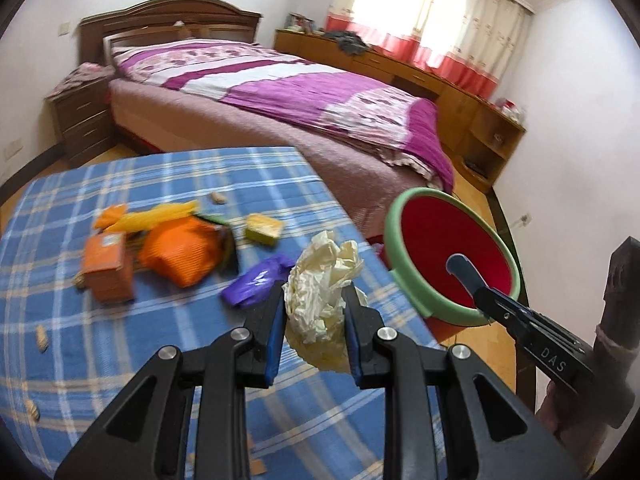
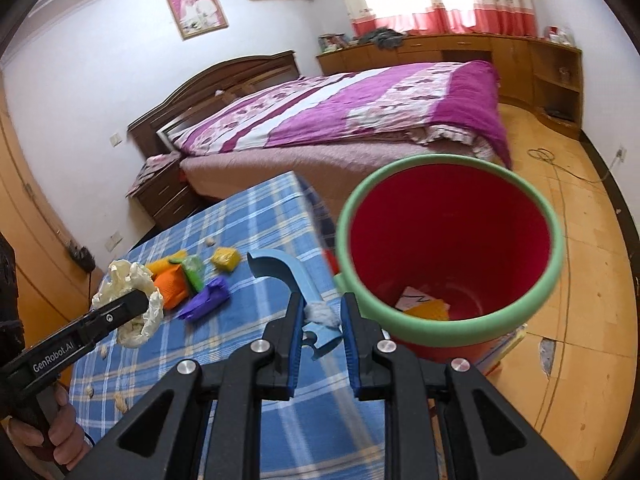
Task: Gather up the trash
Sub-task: 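Carry both items over the red bucket and open both tools to drop them, then move both tools back to the table and grasp the orange box with the left tool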
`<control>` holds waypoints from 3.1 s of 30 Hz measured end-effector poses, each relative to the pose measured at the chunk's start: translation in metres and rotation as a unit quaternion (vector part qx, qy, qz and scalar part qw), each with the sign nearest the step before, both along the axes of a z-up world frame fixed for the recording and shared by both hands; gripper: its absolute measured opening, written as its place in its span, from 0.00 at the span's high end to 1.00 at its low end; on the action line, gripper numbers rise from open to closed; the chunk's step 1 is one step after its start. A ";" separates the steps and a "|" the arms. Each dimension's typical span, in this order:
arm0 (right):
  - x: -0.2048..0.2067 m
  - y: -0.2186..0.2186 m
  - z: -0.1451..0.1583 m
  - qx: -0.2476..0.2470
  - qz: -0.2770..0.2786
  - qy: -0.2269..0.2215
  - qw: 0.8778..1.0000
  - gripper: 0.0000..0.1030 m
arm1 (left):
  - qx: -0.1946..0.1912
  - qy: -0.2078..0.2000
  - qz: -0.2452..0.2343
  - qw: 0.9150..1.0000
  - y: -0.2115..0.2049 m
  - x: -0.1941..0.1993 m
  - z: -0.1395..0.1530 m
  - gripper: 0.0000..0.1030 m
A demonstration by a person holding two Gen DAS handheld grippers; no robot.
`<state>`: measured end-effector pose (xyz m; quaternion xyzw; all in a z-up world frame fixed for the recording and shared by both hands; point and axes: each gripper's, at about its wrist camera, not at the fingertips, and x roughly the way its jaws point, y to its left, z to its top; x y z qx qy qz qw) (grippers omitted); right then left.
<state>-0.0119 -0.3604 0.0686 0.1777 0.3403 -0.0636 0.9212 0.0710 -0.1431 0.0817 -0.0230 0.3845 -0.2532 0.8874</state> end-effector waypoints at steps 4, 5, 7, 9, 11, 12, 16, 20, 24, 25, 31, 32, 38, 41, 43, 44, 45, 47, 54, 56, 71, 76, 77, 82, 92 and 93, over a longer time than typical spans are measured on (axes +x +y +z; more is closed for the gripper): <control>-0.004 -0.020 -0.002 0.005 -0.021 0.002 1.000 0.80 | 0.010 -0.008 -0.025 1.000 -0.028 0.002 0.002 0.74; -0.005 -0.026 -0.003 0.007 -0.028 0.002 1.000 0.80 | 0.013 -0.011 -0.033 0.999 -0.038 0.003 0.003 0.74; -0.006 -0.036 -0.005 0.009 -0.039 0.003 0.999 0.80 | 0.018 -0.013 -0.045 0.999 -0.051 0.004 0.004 0.74; -0.007 -0.047 -0.007 0.011 -0.051 0.003 0.999 0.80 | 0.022 -0.012 -0.056 0.998 -0.065 0.006 0.003 0.74; -0.008 -0.056 -0.009 0.012 -0.061 0.004 0.998 0.80 | 0.025 -0.011 -0.065 0.998 -0.076 0.007 0.002 0.74; -0.009 -0.060 -0.010 0.012 -0.065 0.005 0.998 0.80 | 0.029 -0.010 -0.071 0.997 -0.085 0.009 0.000 0.74; -0.009 -0.082 -0.016 0.017 -0.084 0.008 0.996 0.80 | 0.037 -0.003 -0.089 0.995 -0.110 0.013 -0.007 0.74; -0.007 -0.102 -0.023 0.021 -0.102 0.013 0.994 0.80 | 0.047 0.008 -0.108 0.993 -0.137 0.021 -0.018 0.74; -0.004 -0.118 -0.029 0.025 -0.117 0.016 0.993 0.80 | 0.057 0.011 -0.122 0.991 -0.158 0.026 -0.026 0.74; -0.003 -0.123 -0.030 0.026 -0.121 0.017 0.992 0.80 | 0.060 0.010 -0.124 0.990 -0.163 0.027 -0.027 0.74; -0.001 -0.138 -0.037 0.023 -0.132 0.018 0.991 0.79 | 0.072 -0.001 -0.144 0.987 -0.184 0.030 -0.033 0.69; -0.001 -0.138 -0.038 0.023 -0.132 0.017 0.991 0.79 | 0.072 -0.001 -0.145 0.987 -0.185 0.031 -0.034 0.66; -0.001 -0.141 -0.038 0.026 -0.133 0.011 0.991 0.68 | 0.069 0.001 -0.139 0.988 -0.187 0.036 -0.036 0.55; -0.001 -0.140 -0.037 0.030 -0.133 0.009 0.991 0.65 | 0.063 0.004 -0.138 0.988 -0.186 0.037 -0.035 0.55; -0.002 -0.140 -0.036 0.032 -0.133 0.006 0.991 0.62 | 0.061 0.004 -0.137 0.989 -0.184 0.036 -0.034 0.55; -0.002 -0.140 -0.035 0.033 -0.133 0.006 0.991 0.62 | 0.059 0.004 -0.136 0.989 -0.183 0.035 -0.033 0.55; -0.003 -0.139 -0.034 0.033 -0.133 0.005 0.991 0.61 | 0.057 0.005 -0.134 0.989 -0.180 0.034 -0.031 0.55; -0.004 -0.137 -0.032 0.033 -0.132 0.003 0.991 0.60 | 0.053 0.006 -0.131 0.990 -0.177 0.033 -0.030 0.55; -0.013 -0.123 -0.026 0.036 -0.129 -0.006 0.991 0.48 | 0.040 0.008 -0.108 0.993 -0.149 0.027 -0.021 0.55; -0.015 -0.119 -0.026 0.038 -0.127 -0.007 0.991 0.45 | 0.036 0.010 -0.098 0.995 -0.137 0.025 -0.019 0.55; -0.018 -0.078 -0.018 0.043 -0.104 -0.003 0.994 0.30 | 0.022 0.012 -0.018 1.000 -0.055 0.023 -0.012 0.55; -0.017 -0.061 -0.014 0.036 -0.091 -0.003 0.995 0.27 | 0.021 0.005 0.005 1.000 -0.030 0.019 -0.009 0.55; -0.017 -0.057 -0.013 0.034 -0.088 -0.003 0.996 0.26 | 0.022 0.003 0.010 1.000 -0.025 0.019 -0.008 0.55; -0.014 -0.042 -0.010 0.030 -0.074 -0.003 0.997 0.25 | 0.017 0.002 0.039 0.999 0.005 0.019 -0.007 0.55; -0.004 -0.012 -0.008 0.019 -0.049 0.006 0.999 0.25 | 0.020 -0.007 0.099 0.995 0.058 0.024 -0.010 0.51; -0.003 -0.009 -0.008 0.018 -0.047 0.007 0.999 0.24 | 0.020 -0.007 0.108 0.994 0.065 0.026 -0.011 0.51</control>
